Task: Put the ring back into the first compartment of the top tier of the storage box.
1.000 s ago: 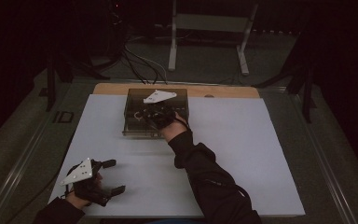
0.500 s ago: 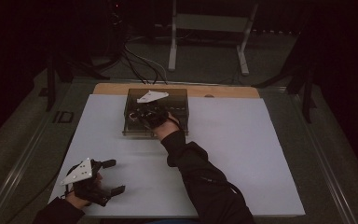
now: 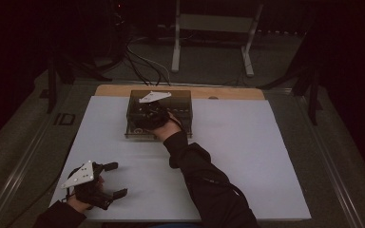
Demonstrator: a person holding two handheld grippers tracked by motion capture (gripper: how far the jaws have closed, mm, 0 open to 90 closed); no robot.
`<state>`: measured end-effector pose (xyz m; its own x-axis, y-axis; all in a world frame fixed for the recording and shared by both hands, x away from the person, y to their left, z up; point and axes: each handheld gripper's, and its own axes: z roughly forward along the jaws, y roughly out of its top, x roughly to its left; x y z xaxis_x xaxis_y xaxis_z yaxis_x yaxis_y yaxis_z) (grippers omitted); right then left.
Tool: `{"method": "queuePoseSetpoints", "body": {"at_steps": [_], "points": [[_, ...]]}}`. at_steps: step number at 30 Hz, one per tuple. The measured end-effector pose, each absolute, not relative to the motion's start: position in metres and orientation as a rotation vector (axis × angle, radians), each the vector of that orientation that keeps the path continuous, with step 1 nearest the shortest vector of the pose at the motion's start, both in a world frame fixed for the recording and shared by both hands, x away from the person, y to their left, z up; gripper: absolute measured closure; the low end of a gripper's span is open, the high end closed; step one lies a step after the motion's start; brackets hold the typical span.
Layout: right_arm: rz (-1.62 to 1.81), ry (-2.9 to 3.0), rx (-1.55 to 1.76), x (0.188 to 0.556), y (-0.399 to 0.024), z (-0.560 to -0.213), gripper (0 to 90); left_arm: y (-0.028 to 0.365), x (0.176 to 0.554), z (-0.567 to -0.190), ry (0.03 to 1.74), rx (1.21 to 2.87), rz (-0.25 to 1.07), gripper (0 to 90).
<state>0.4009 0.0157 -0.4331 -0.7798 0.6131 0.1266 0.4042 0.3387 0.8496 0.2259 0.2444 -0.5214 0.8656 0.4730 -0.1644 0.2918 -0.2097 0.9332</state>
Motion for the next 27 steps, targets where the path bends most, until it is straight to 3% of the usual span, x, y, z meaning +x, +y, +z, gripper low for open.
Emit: {"method": "queuePoseSetpoints", "body": {"at_steps": [10,18,27], "points": [[1.427,2.409,0.886,0.395,0.014,-0.424,15.6,0.244,0.226,-0.521,0.579,1.807,0.180,0.9],[1.428,2.453,0.847,0.391,0.010,-0.421,2.1,0.244,0.226,-0.522,0.578,1.810,0.178,0.9],[1.439,2.447,0.858,0.390,0.001,-0.417,0.0,0.243,0.226,-0.521,0.579,1.809,0.179,0.9]]}}
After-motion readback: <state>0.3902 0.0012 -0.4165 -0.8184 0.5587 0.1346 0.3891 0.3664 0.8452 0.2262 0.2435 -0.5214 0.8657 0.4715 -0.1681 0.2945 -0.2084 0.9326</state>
